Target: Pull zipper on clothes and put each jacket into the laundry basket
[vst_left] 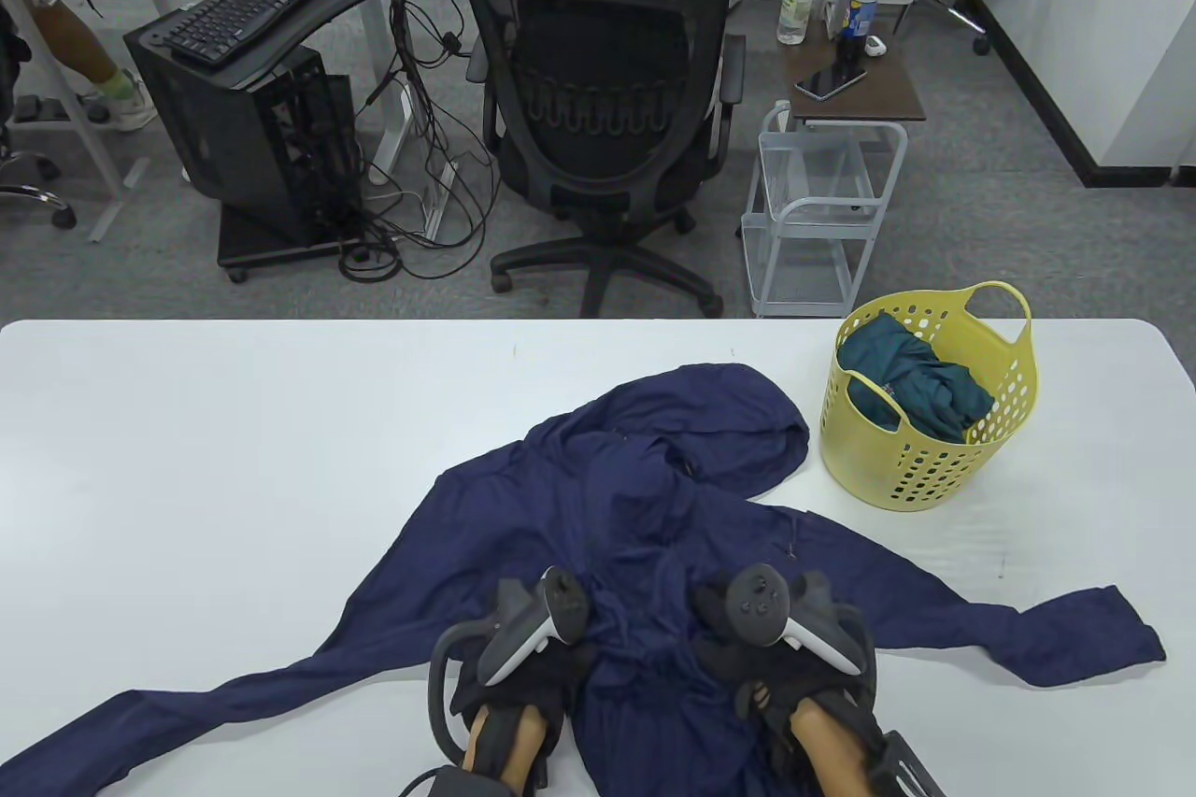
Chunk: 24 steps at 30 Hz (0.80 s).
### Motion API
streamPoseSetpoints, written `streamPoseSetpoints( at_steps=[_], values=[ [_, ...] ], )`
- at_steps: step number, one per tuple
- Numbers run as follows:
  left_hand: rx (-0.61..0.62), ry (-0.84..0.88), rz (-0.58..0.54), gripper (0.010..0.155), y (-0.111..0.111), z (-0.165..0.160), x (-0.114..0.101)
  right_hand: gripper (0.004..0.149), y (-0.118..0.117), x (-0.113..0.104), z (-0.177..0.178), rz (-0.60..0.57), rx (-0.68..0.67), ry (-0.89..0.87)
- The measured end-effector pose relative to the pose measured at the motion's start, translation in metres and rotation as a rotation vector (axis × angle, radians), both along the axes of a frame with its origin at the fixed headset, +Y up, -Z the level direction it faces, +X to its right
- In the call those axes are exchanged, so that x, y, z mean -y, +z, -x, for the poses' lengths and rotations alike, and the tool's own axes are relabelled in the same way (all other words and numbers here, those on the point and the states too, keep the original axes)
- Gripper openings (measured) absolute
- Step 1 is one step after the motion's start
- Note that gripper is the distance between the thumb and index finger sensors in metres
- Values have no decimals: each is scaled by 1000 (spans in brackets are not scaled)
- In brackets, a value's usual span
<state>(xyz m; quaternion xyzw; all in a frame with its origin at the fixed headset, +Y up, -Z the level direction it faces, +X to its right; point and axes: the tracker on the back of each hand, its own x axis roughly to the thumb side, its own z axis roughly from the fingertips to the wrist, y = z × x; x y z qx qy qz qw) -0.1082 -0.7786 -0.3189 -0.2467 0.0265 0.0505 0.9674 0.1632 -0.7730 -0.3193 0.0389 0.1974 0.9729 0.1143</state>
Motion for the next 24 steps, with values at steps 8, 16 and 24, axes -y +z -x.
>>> streamPoseSetpoints(
  at_steps=[8,16,24],
  values=[
    [-110,61,20,57,-10,45,5,73,-3,0,-59,62,222,27],
    [-178,-55,-135,66,-20,65,5,66,-8,2,-100,87,398,70],
    [-101,-123,-289,73,-10,48,-30,69,-3,-18,-88,-94,358,80]
  ],
)
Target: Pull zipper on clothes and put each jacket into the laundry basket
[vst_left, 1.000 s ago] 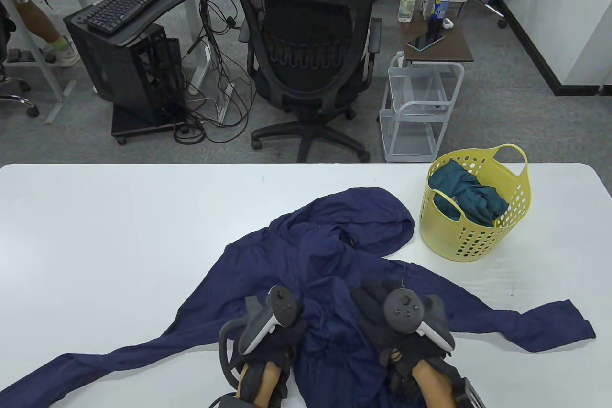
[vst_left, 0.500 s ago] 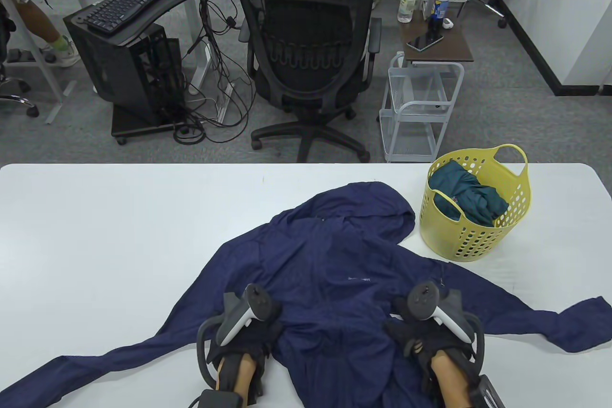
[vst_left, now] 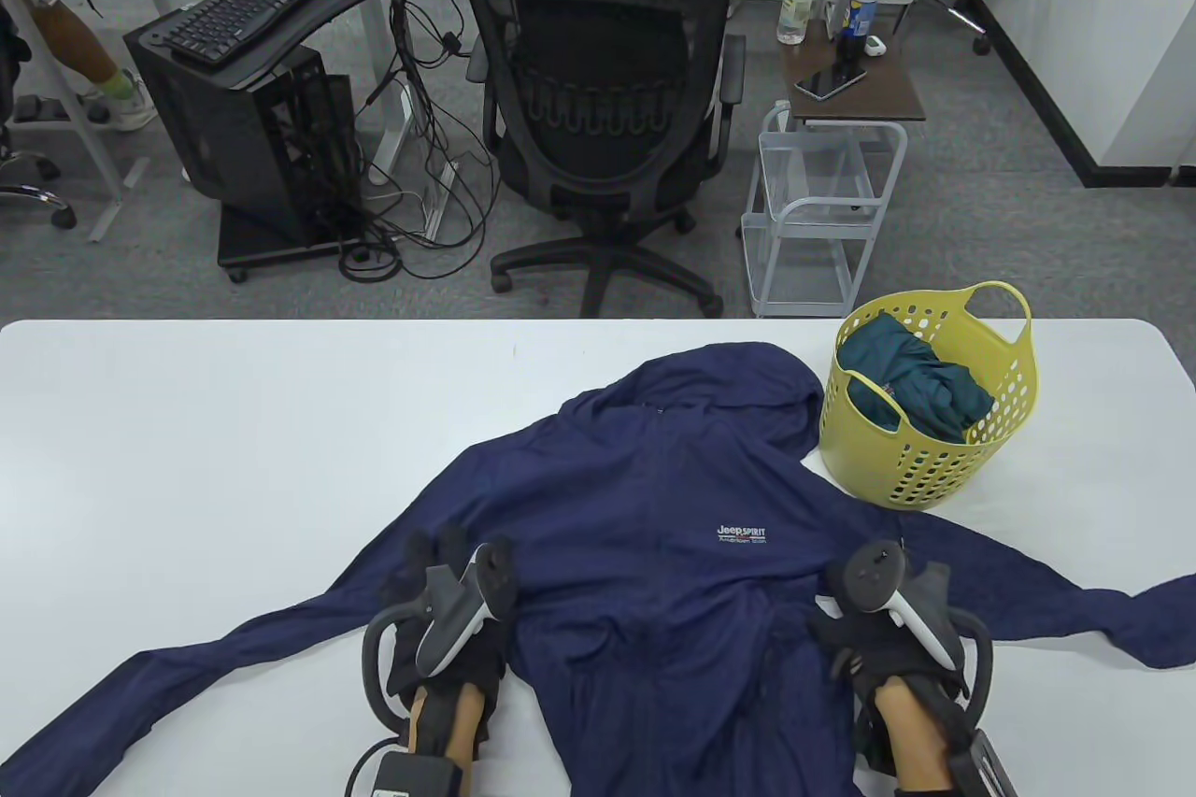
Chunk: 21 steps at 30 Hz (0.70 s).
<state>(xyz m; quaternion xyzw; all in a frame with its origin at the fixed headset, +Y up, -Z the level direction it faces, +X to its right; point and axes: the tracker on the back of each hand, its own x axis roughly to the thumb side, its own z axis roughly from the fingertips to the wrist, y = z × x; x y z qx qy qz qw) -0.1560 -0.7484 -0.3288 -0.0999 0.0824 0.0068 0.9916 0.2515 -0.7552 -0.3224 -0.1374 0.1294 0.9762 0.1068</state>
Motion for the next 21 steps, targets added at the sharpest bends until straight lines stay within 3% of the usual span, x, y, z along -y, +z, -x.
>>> streamPoseSetpoints(
  at_steps=[3,5,8,11,16,21],
  values=[
    [103,-14,-30,65,18,-23,-25,69,19,-31,26,-153,-113,0],
    [197,-4,-6,56,28,-40,-34,65,29,-41,47,-185,-231,-10],
    [406,7,79,44,46,-72,-37,53,45,-43,90,-133,-540,-53],
    [518,23,294,47,53,-94,-21,45,50,-26,123,17,-746,-105],
    [460,-36,497,78,40,-90,18,52,34,6,129,112,-673,15],
    [327,-13,488,87,19,-70,33,62,33,1,125,6,-643,-121]
  ],
)
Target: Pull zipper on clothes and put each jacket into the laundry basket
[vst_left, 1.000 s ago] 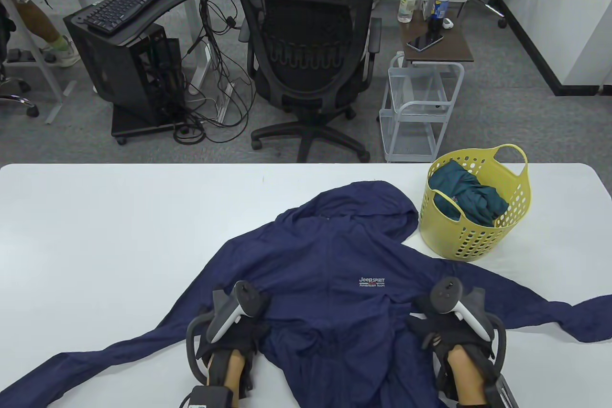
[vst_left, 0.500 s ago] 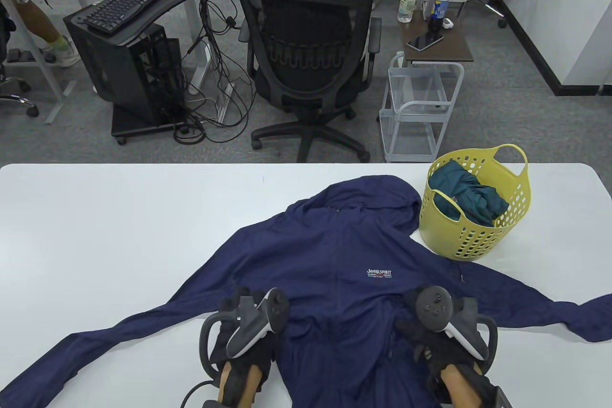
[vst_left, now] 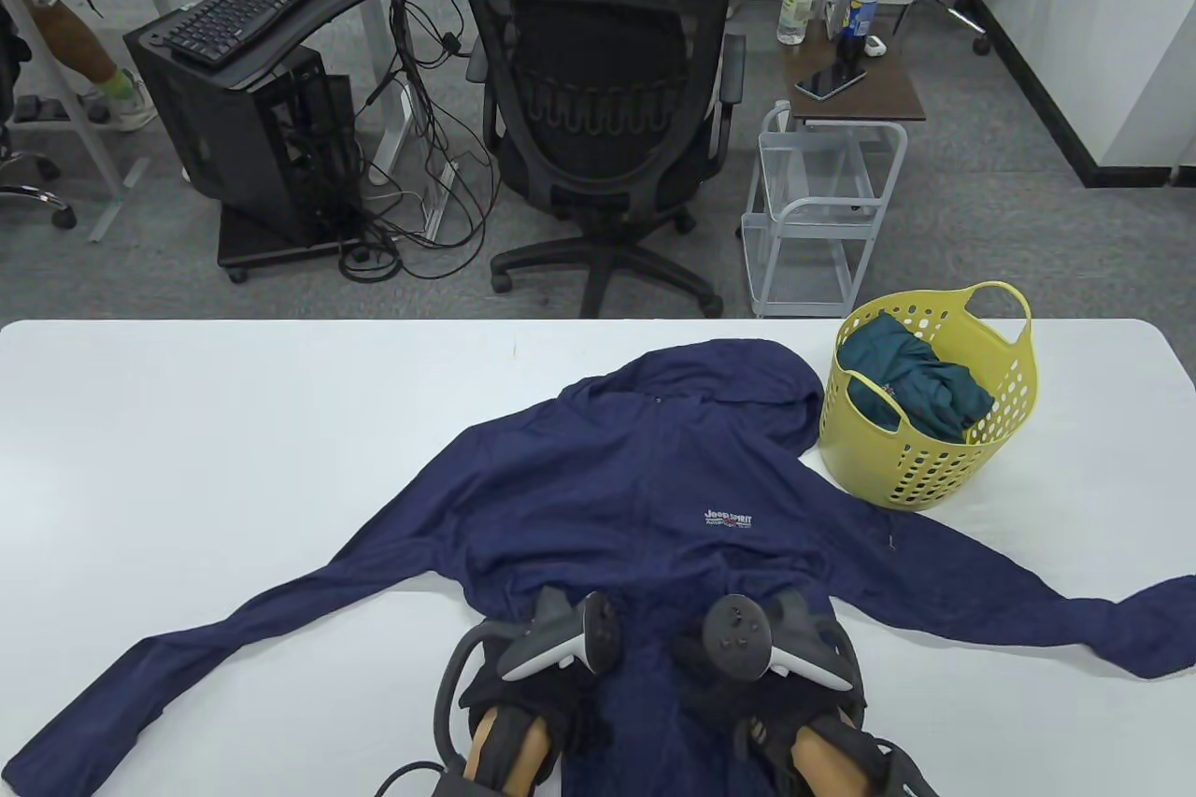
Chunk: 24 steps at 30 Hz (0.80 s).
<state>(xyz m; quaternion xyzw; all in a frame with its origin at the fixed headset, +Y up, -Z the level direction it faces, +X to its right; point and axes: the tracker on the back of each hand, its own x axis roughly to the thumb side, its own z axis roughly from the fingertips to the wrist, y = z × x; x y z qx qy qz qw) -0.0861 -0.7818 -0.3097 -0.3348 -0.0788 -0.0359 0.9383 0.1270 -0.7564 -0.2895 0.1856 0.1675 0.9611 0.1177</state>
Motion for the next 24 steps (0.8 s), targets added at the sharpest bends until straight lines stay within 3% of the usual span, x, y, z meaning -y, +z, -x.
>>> streamPoseSetpoints(
  at_steps=[6,11,15,20,24],
  values=[
    [-116,48,-169,81,-17,16,0,69,32,-17,32,-50,-197,-29],
    [-126,19,-303,75,-16,20,-2,77,48,-6,66,-73,-252,94],
    [-85,91,-305,72,-7,17,-18,59,46,6,73,-101,-216,111],
    [-24,329,-333,61,22,5,-60,44,33,4,61,-135,-131,41],
    [3,445,-202,74,45,-15,-68,42,22,5,43,-107,-48,-53]
  ],
)
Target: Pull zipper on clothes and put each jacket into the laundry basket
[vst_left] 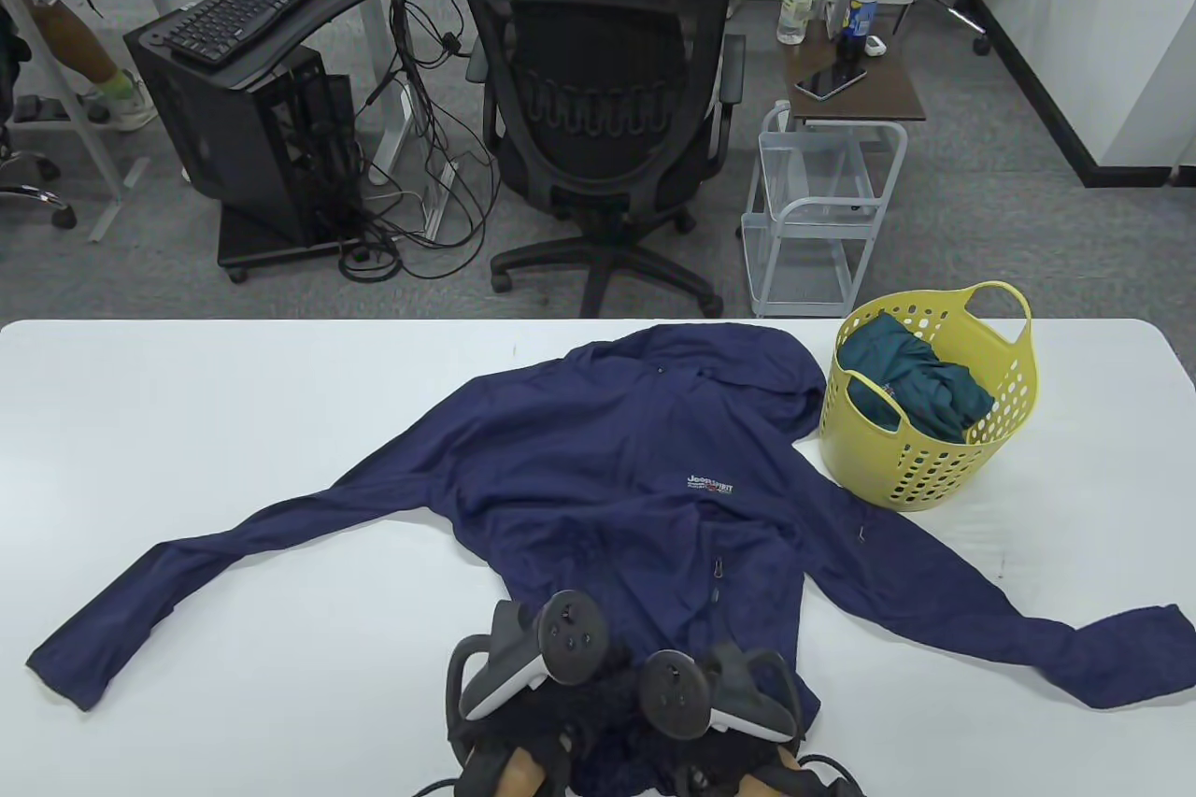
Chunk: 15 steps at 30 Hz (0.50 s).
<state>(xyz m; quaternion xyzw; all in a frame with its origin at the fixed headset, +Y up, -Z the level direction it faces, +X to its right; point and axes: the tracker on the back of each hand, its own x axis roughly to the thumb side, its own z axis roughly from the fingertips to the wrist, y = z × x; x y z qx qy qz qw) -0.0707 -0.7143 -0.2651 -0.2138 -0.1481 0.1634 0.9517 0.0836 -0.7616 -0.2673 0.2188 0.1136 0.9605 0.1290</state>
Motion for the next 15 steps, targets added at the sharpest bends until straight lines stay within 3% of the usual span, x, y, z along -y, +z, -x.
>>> streamPoseSetpoints(
  at_steps=[3,6,10,15],
  values=[
    [9,-194,-27,82,5,-14,2,42,-7,-2,-19,24,75,-89],
    [-30,-357,-40,77,3,-18,8,42,-12,-9,-37,-6,141,-178],
    [-160,-385,-112,55,-5,-10,10,40,-12,-22,-50,-65,187,-258],
    [-277,-307,-176,48,-12,16,0,36,-10,-32,-56,-174,226,-144]
  ],
)
